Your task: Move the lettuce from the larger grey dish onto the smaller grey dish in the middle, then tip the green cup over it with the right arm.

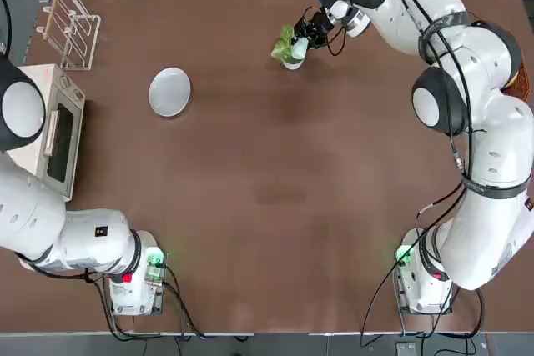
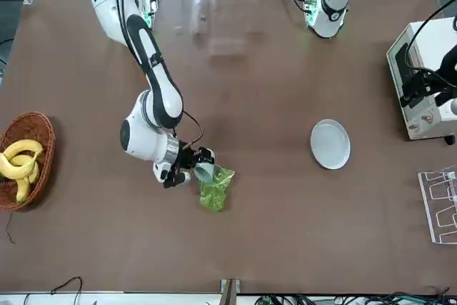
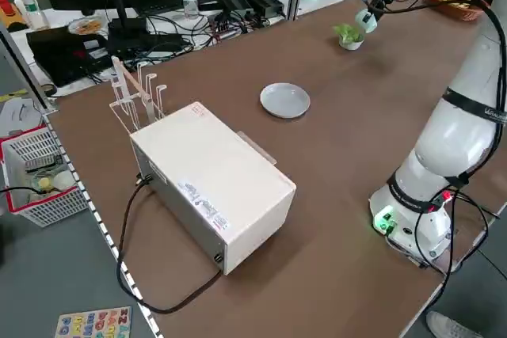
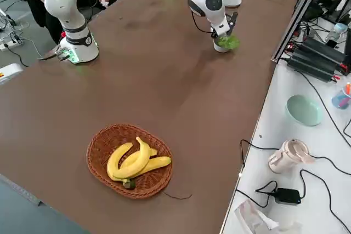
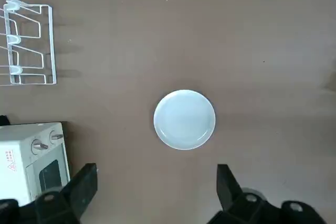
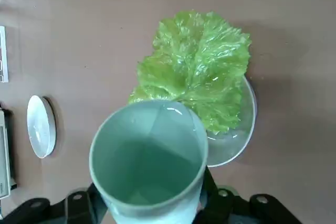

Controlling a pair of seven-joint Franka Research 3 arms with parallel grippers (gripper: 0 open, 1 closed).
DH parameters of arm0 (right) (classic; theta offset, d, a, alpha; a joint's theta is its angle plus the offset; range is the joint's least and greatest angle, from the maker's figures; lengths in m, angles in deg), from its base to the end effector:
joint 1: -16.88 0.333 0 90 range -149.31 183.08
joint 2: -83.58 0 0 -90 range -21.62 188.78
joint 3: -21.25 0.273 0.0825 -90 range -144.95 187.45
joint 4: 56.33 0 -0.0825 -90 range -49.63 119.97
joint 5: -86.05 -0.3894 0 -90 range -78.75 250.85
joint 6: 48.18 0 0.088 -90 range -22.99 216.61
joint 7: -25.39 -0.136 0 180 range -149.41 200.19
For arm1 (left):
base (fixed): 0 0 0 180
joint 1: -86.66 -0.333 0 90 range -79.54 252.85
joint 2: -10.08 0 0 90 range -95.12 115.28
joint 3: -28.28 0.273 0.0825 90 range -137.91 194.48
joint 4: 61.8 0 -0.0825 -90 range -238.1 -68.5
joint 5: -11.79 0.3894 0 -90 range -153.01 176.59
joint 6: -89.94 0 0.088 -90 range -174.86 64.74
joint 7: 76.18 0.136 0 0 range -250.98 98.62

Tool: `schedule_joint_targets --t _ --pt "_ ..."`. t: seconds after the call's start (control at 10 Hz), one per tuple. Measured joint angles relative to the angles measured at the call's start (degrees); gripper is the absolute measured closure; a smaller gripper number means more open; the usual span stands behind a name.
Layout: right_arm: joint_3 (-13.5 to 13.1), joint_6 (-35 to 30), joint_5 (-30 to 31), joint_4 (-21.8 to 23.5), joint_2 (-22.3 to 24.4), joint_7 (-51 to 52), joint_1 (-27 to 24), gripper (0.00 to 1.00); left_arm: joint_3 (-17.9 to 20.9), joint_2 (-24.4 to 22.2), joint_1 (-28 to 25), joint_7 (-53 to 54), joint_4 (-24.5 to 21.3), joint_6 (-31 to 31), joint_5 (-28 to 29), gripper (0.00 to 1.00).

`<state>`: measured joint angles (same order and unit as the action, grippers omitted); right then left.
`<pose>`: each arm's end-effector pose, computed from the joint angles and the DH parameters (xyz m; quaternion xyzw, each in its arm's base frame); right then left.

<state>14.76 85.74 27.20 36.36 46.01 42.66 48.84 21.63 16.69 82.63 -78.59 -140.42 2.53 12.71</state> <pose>0.6066 0.3312 0.1942 -0.9410 -0.0276 -0.0125 0.3371 0.5871 -0.0209 0.5771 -0.9998 0.0008 -0.0194 0.0005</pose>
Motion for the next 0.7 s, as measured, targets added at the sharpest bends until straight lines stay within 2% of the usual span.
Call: schedule_joint_targets --t 0.7 --pt "0.0 -1.1 0.0 -0.4 -0.1 -4.3 0.0 0.32 0.0 0.0 0.0 0.0 0.0 0.0 0.0 0.00"
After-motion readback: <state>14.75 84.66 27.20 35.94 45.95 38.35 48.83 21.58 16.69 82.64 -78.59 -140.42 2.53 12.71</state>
